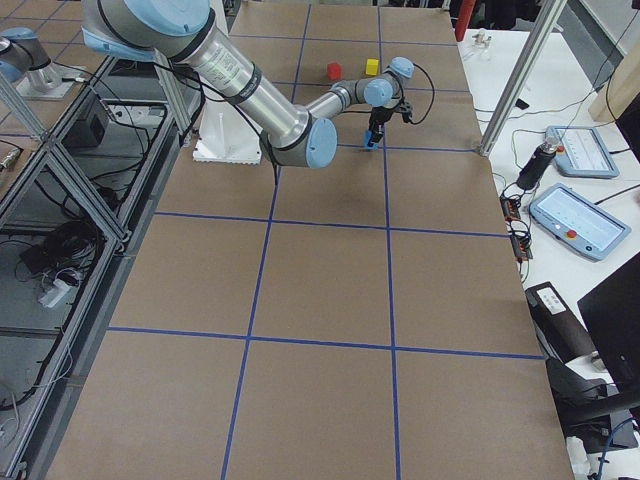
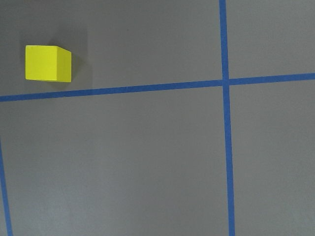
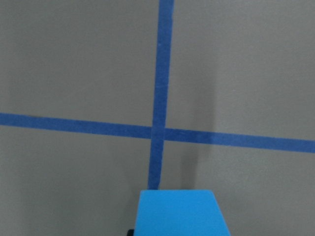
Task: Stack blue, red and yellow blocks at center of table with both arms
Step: 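Carry the blue cube with the right gripper to the table center and lower it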
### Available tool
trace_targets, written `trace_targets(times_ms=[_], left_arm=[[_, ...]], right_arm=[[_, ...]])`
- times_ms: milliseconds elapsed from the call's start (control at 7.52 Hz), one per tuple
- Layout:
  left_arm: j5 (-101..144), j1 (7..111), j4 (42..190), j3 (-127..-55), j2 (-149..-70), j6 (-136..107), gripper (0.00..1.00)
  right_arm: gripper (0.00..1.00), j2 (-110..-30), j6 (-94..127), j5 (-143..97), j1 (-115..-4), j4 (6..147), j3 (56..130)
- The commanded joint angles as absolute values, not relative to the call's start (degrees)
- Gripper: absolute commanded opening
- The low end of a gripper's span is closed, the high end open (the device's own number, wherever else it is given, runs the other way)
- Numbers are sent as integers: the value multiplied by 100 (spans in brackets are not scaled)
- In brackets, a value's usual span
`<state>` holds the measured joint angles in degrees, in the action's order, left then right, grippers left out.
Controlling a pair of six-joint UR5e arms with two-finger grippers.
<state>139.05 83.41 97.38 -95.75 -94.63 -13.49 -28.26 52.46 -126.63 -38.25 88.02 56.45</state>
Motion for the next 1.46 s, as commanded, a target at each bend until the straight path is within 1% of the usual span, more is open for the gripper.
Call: trace_targets(times_ms=[0, 133, 266, 399, 532, 665, 1065, 1198, 1331], left_arm=[[13904, 8341, 9738, -9580, -9457, -1345, 100], [13904, 8341, 9747, -9580, -9457, -1336, 100], [13904, 8341, 9747, -9571, -9457, -1336, 100], [13904, 8341, 9747, -9571, -9466, -1336, 100], [13896, 8341, 9747, -9571, -9466, -1336, 100], [13878, 8341, 9738, -9563, -9466, -1336, 100], [13878, 8341, 9738, -9563, -9492, -1388, 100], [13878, 8341, 9643, -9563, -9536, -1432, 100], [13861, 8341, 9650, -9658, -9588, -1641, 100]], right_arm=[[32, -2821, 5282, -12656, -3779, 8684, 5599], [47, -2821, 5439, -12656, -3762, 8553, 5555], [72, -2821, 5562, -12656, -3744, 8456, 5537], [83, -2821, 5572, -12656, -3735, 8446, 5537], [96, -2821, 5642, -12656, -3727, 8446, 5537], [98, -2804, 5660, -12656, -3727, 8446, 5537], [98, -2707, 5827, -12656, -3788, 8455, 5642], [98, -2724, 5827, -12639, -3892, 8516, 5869], [98, -2794, 5871, -12586, -4041, 8865, 6228]])
